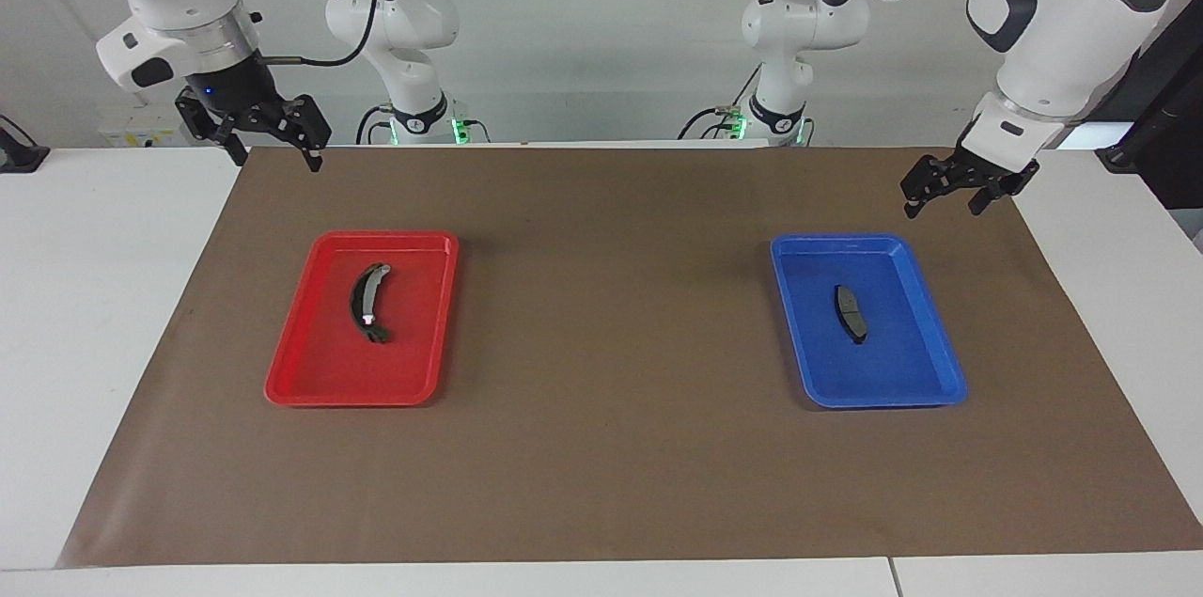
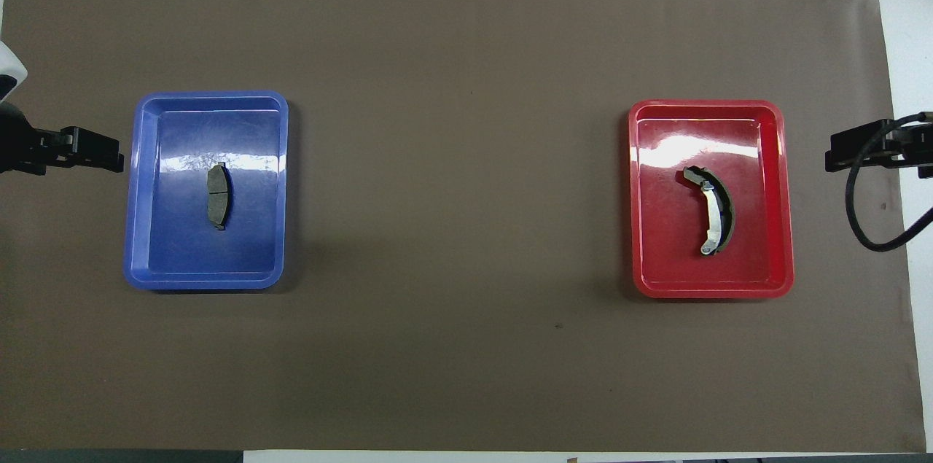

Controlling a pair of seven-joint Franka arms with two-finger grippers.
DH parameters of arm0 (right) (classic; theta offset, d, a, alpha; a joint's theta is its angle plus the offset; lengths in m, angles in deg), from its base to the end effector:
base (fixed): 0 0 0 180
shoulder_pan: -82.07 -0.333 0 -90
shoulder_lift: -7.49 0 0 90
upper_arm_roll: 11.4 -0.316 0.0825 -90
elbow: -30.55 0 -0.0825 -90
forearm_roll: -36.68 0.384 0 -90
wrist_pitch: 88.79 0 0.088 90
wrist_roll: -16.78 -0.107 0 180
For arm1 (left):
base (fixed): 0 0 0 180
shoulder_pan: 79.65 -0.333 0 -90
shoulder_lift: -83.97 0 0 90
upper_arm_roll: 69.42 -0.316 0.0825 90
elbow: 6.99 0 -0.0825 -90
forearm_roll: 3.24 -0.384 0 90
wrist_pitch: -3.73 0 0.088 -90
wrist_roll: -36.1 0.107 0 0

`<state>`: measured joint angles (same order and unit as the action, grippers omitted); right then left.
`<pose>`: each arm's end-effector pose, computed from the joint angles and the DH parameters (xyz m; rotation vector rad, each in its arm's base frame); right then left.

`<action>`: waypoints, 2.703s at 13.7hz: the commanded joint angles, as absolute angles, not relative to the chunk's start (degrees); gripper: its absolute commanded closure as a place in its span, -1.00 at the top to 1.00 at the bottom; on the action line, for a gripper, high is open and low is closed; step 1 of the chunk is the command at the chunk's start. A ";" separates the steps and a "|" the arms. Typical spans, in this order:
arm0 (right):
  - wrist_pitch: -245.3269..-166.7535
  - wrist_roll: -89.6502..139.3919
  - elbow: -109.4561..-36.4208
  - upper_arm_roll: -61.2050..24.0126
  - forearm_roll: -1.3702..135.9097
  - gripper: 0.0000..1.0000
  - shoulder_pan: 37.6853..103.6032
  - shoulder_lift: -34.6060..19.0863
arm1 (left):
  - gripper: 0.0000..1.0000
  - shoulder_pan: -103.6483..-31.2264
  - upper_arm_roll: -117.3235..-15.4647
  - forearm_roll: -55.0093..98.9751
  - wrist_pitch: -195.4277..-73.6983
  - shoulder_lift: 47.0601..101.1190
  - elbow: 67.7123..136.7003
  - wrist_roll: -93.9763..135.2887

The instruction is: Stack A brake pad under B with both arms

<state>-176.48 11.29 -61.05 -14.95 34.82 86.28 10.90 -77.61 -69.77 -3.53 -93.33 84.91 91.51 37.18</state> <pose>0.5318 -0.0086 0.6402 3.1005 -0.1686 -0.0113 0.5557 -0.0159 0.5738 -3.1357 0.0768 0.0136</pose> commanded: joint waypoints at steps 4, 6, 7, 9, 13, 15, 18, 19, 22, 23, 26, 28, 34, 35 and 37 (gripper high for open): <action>-176.16 11.95 -60.59 -15.35 34.92 1.00 86.99 10.92 | 0.98 -77.11 -70.12 -2.36 -87.41 86.08 86.70 37.07; -176.16 11.95 -60.59 -15.35 34.92 1.00 86.99 10.92 | 0.98 -77.11 -70.12 -2.36 -87.32 86.26 87.14 37.07; -176.16 11.95 -60.59 -15.35 34.92 1.00 86.99 10.92 | 0.98 -77.11 -70.12 -2.36 -87.50 86.26 87.23 37.07; -176.16 11.95 -60.59 -15.35 34.92 1.00 86.99 10.92 | 0.98 -77.02 -70.12 -2.36 -88.28 86.70 88.71 36.98; -176.16 11.95 -60.68 -15.35 34.92 1.00 87.08 10.92 | 0.96 -76.93 -70.12 -2.36 -103.64 92.76 104.43 36.63; -176.16 11.86 -60.68 -15.35 34.92 1.00 87.08 10.92 | 0.96 -76.93 -70.12 -2.36 -106.12 91.89 106.64 36.19; -176.16 11.86 -60.68 -15.35 34.92 1.00 87.08 10.92 | 0.96 -75.88 -70.12 -2.36 -112.18 90.57 110.42 35.40; -176.16 11.86 -60.68 -15.35 34.92 1.00 86.99 10.92 | 0.96 -75.70 -70.04 -2.36 -113.33 89.70 110.95 34.35; -176.07 11.95 -60.68 -15.35 34.92 1.00 87.08 10.92 | 0.96 -74.29 -70.12 -2.36 -117.19 86.71 112.71 31.35; -176.07 11.95 -60.68 -15.35 34.92 1.00 87.08 10.92 | 0.96 -74.21 -70.12 -2.36 -119.12 85.74 113.15 31.35; -176.07 11.86 -60.77 -15.35 34.92 1.00 87.08 10.92 | 0.96 -74.20 -70.04 -2.36 -121.77 82.84 113.86 31.18; -176.07 11.95 -60.77 -15.35 34.92 1.00 87.08 10.92 | 0.95 -72.63 -70.12 -2.36 -123.26 81.25 114.47 30.31; -176.16 11.95 -60.68 -15.35 34.92 1.00 86.99 10.92 | 0.96 -73.15 -70.12 -2.36 -134.87 77.83 120.89 30.73; -175.90 12.12 -60.77 -15.35 34.92 1.00 86.82 10.92 | 0.96 -73.41 -70.12 -2.36 -134.96 77.39 120.89 30.91; -176.33 12.56 -60.77 -15.52 35.36 1.00 86.47 10.92 | 0.96 -74.03 -70.12 -2.36 -135.40 76.68 121.24 31.09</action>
